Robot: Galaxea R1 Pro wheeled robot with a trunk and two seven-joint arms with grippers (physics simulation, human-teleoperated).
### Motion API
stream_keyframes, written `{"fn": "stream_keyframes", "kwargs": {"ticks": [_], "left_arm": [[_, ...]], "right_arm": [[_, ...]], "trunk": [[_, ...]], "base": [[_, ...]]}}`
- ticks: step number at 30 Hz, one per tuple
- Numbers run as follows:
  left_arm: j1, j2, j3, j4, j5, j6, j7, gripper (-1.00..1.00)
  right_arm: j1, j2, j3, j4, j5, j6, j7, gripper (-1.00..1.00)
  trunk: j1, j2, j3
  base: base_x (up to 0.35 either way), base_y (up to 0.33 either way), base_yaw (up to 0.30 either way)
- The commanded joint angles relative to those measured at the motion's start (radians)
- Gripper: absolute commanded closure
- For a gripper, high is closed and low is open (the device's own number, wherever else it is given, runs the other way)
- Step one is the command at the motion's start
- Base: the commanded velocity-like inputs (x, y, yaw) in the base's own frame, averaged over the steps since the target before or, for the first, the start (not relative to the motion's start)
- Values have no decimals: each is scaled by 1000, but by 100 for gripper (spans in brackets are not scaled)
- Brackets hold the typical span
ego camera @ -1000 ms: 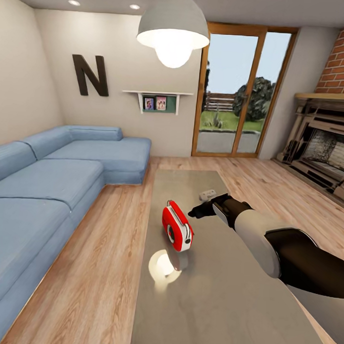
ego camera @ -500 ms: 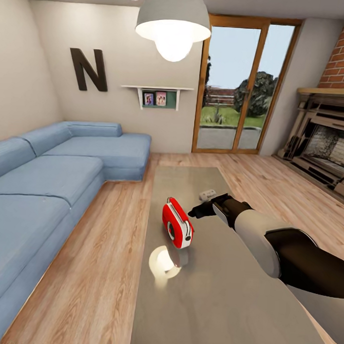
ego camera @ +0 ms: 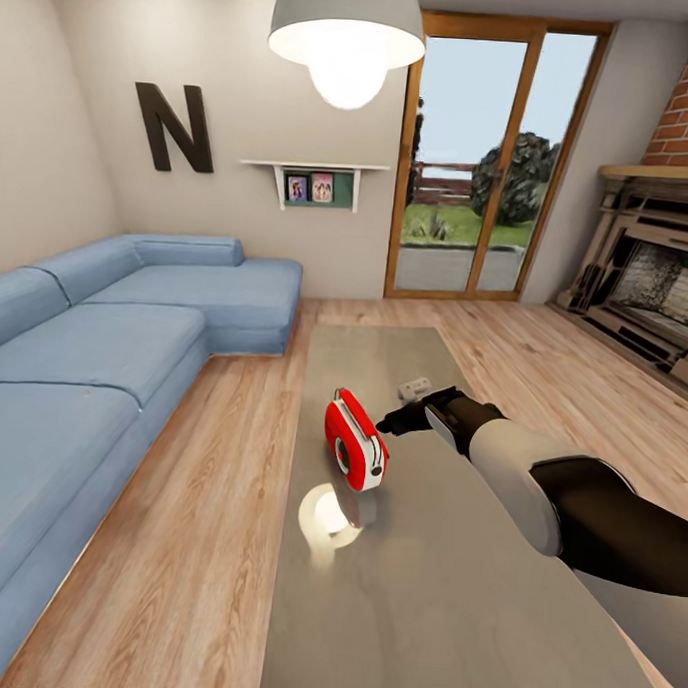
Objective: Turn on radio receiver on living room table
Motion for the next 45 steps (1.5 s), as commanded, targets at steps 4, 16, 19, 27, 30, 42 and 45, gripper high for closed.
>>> {"fn": "stream_keyframes", "kwargs": {"ticks": [4, 16, 19, 27, 30, 42, 45], "left_arm": [[0, 0, 0, 0, 0, -1, 0, -100], [0, -1, 1, 0, -1, -1, 0, -100], [0, -1, 1, 0, -1, -1, 0, -100], [0, -1, 1, 0, -1, -1, 0, -100], [0, -2, 1, 0, -1, -1, 0, -100], [0, -3, 1, 0, -1, -1, 0, -100], [0, -3, 1, 0, -1, -1, 0, -100]], "right_arm": [[0, -1, 0, -43, 0, 0, 0, -100], [0, -2, 0, -74, 0, -1, 0, -100], [0, -2, 0, -74, 0, 0, 0, -100], [0, -2, 0, -74, 0, 0, 0, -100], [0, -2, 0, -74, 0, 0, 0, -100], [0, -2, 0, -74, 0, 0, -6, -100], [0, -2, 0, -74, 0, -1, -6, -100]], "trunk": [[0, 0, -7], [0, 0, -26], [0, 0, -31], [0, 0, -44], [0, 0, -49], [0, 0, -68], [0, 0, -73]], "base": [[0, 0, 0], [0, 0, 0], [0, 0, 0], [0, 0, 0], [0, 0, 0], [0, 0, 0], [0, 0, 0]]}}
